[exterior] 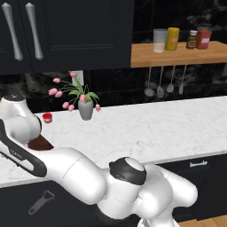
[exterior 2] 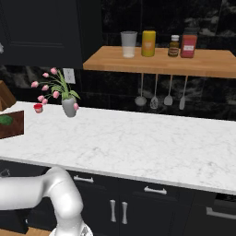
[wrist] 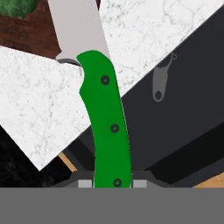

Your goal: Place the appropriate cutting tool for cutting the broccoli skin on the cutting board.

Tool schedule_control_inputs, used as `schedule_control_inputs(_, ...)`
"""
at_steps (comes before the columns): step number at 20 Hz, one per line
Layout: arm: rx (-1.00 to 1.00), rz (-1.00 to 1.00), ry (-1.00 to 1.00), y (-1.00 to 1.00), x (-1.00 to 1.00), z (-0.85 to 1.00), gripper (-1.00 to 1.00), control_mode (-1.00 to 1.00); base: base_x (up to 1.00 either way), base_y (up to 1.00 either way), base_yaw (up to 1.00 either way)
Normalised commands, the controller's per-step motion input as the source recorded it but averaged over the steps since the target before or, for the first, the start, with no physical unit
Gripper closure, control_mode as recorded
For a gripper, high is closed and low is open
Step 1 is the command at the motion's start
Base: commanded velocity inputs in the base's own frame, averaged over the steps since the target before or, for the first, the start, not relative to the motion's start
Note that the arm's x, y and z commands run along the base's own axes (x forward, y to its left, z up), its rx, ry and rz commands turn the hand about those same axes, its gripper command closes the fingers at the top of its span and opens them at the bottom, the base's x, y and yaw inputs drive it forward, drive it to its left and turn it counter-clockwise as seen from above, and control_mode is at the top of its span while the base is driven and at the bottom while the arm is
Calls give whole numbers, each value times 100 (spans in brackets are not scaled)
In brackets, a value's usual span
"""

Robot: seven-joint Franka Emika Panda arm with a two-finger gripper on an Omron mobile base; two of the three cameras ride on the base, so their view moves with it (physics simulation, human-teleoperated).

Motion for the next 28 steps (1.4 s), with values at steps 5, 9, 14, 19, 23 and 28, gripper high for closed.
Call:
schedule_control_inputs(5, 1, -2, 0, -4, 56, -13, 100, -100, 0, 0, 0)
schedule_control_inputs(9, 0, -4, 0, -1, 59, -26, 100, -100, 0, 0, 0)
schedule_control_inputs(14, 0, -1, 0, 0, 50, -33, 100, -100, 0, 0, 0)
schedule_control_inputs(19, 0, 0, 0, 0, 37, -27, 100, -100, 0, 0, 0)
schedule_control_inputs(23, 0, 0, 0, 0, 27, -39, 100, -100, 0, 0, 0)
schedule_control_inputs(28, 0, 0, 0, 0, 13, -37, 100, -100, 0, 0, 0)
